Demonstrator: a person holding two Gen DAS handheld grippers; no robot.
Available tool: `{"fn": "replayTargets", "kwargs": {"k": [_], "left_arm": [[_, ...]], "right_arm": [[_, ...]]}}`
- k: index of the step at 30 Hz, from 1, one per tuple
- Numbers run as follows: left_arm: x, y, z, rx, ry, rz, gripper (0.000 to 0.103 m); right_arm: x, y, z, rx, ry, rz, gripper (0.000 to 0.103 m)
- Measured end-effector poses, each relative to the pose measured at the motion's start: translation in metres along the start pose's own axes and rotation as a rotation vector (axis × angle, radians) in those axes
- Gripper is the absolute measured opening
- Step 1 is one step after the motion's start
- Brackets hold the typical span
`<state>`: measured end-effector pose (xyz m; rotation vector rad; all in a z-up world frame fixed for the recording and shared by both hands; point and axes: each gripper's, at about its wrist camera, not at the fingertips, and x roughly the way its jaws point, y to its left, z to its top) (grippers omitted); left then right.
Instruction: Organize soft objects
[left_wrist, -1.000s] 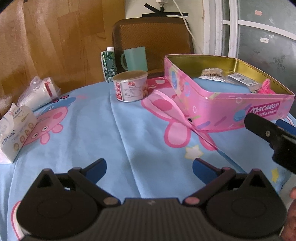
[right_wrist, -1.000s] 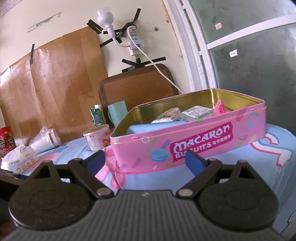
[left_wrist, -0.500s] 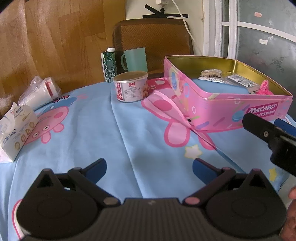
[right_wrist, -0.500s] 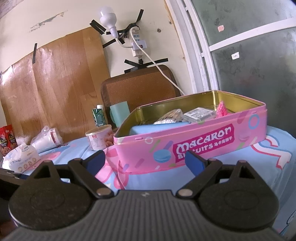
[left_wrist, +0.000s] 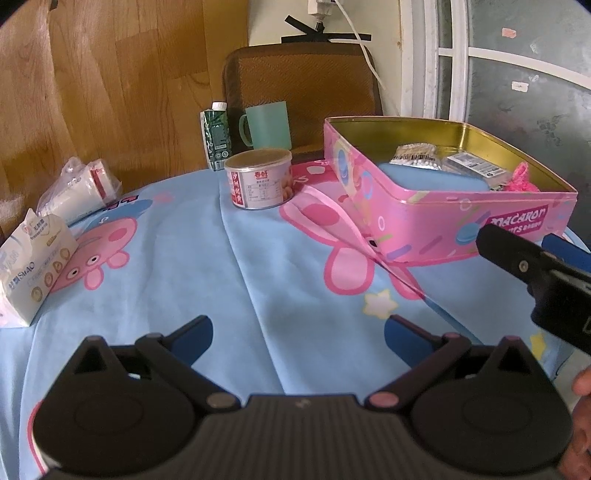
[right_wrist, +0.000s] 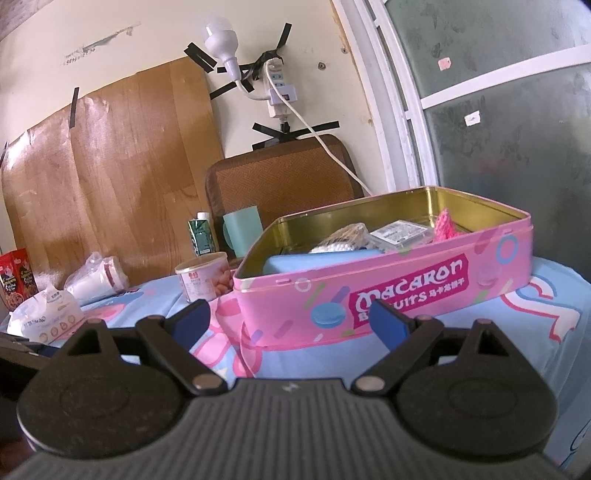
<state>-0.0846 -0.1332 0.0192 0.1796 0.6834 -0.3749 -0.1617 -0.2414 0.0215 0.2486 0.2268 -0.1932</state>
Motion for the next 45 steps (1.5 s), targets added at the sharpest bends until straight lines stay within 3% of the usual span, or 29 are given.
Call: {"fn": "replayTargets", "kwargs": {"k": [45], "left_arm": [[-0.0057, 0.0032, -0.0055, -0.017, -0.006, -0.009, 0.103]], "right_arm": [[-0.0068, 0.0054, -0.0009, -0.02, -0.008, 0.003, 0.095]]}}
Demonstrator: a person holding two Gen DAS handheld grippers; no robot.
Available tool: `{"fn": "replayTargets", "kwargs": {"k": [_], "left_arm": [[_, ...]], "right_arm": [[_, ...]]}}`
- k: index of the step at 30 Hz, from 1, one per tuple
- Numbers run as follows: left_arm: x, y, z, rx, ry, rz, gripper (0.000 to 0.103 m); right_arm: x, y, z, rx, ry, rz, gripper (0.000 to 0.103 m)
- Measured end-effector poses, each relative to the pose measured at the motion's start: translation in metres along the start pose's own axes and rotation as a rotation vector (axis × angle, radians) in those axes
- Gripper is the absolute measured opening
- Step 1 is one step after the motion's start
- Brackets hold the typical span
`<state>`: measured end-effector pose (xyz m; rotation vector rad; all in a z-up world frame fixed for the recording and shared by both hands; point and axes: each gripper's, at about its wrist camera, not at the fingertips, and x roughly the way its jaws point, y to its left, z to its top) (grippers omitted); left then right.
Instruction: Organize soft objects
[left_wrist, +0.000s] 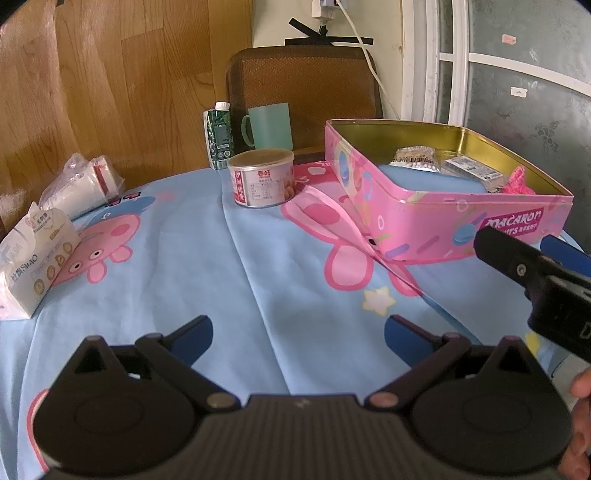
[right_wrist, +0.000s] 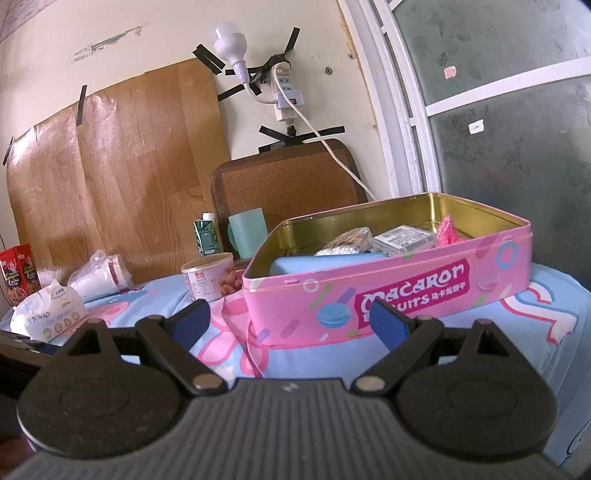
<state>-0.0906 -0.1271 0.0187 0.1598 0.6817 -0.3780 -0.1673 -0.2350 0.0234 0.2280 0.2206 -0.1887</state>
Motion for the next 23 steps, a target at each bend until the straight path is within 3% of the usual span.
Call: {"fn": "replayTargets", "kwargs": {"k": [23], "left_arm": [[0.001, 0.004, -0.0019, -0.012, -0.004, -0.047, 0.103]], "right_arm": [[0.0011, 0.0009, -0.0007, -0.004, 0.004, -0.001, 0.095]]}}
